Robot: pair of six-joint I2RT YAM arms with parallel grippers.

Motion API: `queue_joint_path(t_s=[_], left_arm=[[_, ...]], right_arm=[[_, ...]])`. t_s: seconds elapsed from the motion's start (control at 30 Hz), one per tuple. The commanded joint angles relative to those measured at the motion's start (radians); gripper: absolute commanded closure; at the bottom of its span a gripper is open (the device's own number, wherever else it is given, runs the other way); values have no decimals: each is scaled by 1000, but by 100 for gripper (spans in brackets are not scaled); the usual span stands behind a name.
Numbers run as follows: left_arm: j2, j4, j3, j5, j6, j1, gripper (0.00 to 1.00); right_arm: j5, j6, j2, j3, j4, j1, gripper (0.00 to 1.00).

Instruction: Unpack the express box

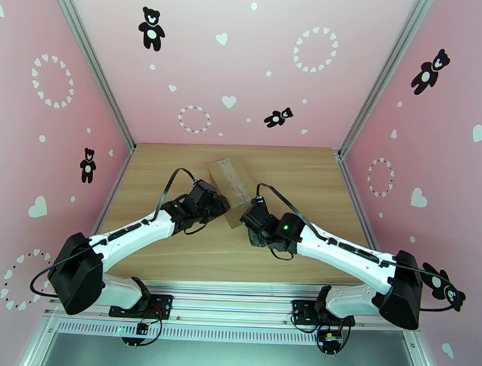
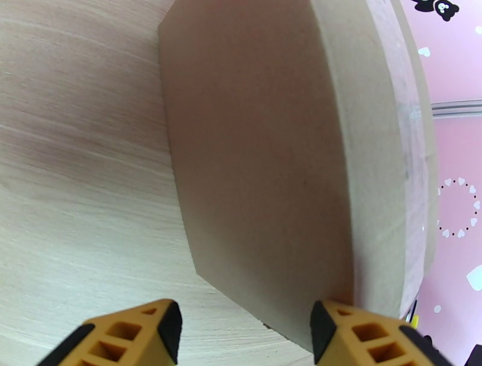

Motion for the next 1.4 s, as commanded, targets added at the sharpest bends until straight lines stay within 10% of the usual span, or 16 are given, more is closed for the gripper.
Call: queue_joint_path(t_s=[0.0, 1.37], left_arm=[[49, 113, 37, 95, 4, -68, 37], [112, 144, 86, 82, -20, -100, 37]], right_arm=[[-258, -170, 16, 37, 200, 84, 100], [-286, -191, 16, 61, 212, 95, 100]])
